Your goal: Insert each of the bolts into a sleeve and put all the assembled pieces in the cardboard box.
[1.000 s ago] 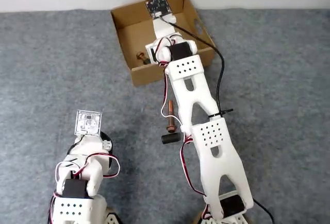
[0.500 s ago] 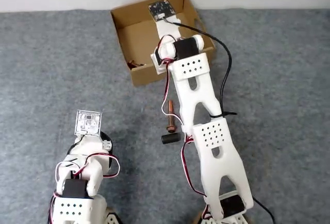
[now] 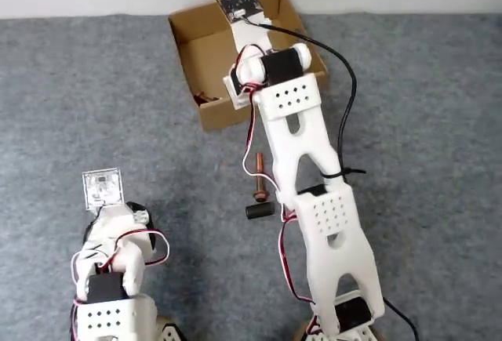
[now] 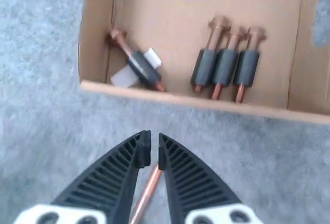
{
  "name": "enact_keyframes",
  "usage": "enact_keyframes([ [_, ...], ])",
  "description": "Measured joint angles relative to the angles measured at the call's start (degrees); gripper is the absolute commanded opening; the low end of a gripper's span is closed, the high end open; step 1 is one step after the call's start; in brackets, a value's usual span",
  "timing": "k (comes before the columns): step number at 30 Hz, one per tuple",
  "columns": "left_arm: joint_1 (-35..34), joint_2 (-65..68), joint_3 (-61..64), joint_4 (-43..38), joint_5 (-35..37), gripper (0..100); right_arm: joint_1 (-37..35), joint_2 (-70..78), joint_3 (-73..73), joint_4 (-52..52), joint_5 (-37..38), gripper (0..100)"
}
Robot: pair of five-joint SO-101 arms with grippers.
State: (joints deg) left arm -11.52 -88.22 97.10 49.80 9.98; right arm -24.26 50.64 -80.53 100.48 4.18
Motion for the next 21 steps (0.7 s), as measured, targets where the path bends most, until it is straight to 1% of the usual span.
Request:
enact_keyframes([
  [4,0.00,0.00,0.00,0.00,0.09,0,0.00,-10.73,18.20,0.00,0.00,0.9],
  [6,0.00,0.00,0.00,0.00,0.26,0,-0.09,-16.79,29.10,0.00,1.14,0.9],
  [10,0.00,0.00,0.00,0.00,0.26,0,-0.35,-27.43,50.29,0.00,7.82,0.9],
  [13,0.00,0.00,0.00,0.00,0.26,0,-0.44,-33.67,62.86,0.00,11.87,0.9],
  [16,0.00,0.00,0.00,0.00,0.26,0,-1.41,-37.27,71.21,0.00,16.00,1.1],
  [18,0.00,0.00,0.00,0.00,0.26,0,-2.55,-38.07,74.29,0.00,19.78,1.9],
  [21,0.00,0.00,0.00,0.00,0.26,0,-4.04,-38.24,76.57,0.00,26.73,9.5],
])
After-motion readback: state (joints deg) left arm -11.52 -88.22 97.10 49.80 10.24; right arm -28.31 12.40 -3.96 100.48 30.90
